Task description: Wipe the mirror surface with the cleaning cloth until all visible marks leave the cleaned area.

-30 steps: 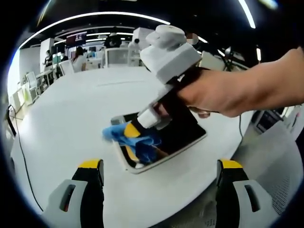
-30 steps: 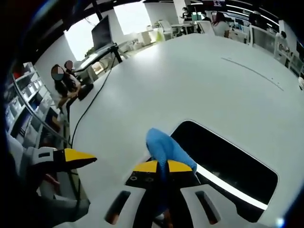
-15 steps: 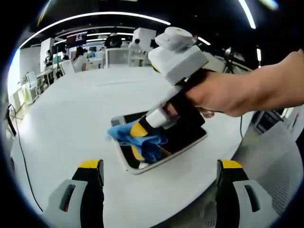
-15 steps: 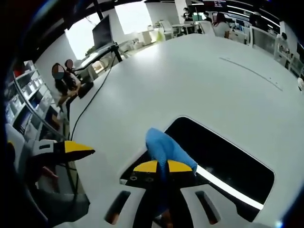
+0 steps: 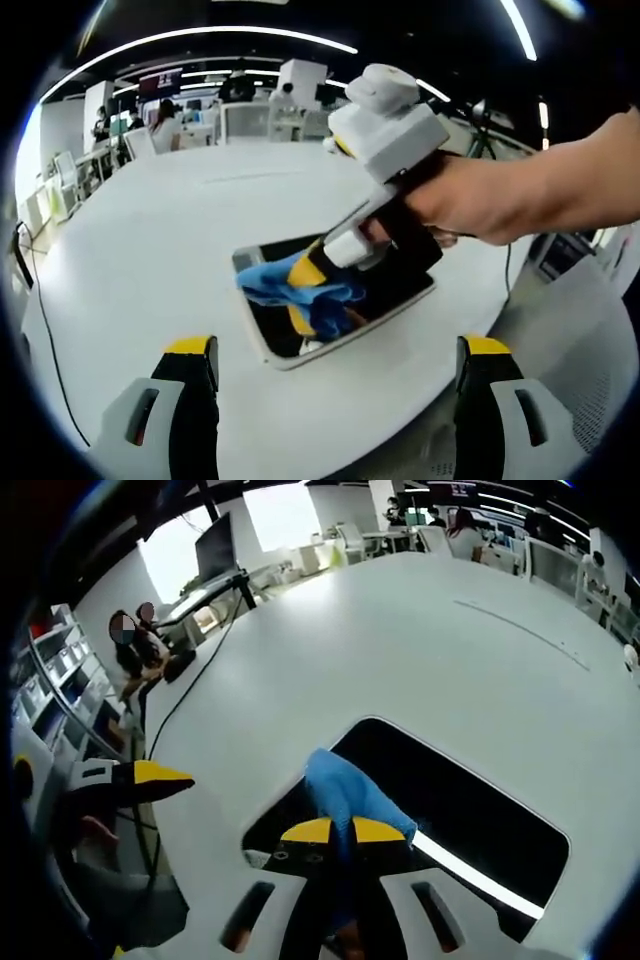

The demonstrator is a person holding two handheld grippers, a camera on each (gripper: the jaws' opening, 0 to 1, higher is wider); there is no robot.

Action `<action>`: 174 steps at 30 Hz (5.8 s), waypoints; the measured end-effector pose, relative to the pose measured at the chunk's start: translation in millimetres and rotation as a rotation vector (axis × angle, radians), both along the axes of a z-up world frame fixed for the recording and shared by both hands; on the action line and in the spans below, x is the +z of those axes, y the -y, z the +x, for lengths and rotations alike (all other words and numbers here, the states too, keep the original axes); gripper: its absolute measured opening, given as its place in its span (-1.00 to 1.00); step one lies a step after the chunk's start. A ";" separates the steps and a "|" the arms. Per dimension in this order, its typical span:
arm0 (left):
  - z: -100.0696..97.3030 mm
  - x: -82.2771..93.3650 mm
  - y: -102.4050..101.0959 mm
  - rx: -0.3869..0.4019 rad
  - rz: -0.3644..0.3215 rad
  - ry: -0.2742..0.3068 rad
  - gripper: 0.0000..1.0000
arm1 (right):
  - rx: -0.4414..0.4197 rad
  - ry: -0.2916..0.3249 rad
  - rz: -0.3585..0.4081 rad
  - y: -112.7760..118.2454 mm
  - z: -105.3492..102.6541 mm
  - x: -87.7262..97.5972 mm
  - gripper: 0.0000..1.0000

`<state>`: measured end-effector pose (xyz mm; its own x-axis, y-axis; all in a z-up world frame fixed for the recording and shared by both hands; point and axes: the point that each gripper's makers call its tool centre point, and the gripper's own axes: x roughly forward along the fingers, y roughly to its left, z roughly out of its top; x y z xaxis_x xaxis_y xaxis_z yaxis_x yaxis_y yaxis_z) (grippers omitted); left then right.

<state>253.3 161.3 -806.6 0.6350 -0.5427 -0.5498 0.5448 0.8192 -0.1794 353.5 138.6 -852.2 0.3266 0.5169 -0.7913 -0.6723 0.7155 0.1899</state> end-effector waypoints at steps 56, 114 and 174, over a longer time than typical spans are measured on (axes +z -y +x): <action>-1.9 -2.4 3.5 -0.024 0.000 -0.016 0.99 | -0.097 -0.016 -0.053 118.4 -5.0 3.2 -0.99; 1.8 -0.7 1.0 -0.004 -0.006 -0.011 0.99 | -0.163 -0.006 -0.089 163.8 -10.2 2.7 -0.99; 0.2 -3.4 1.0 -0.003 -0.007 -0.026 0.99 | -0.160 -0.001 -0.085 164.3 -64.9 2.7 -0.98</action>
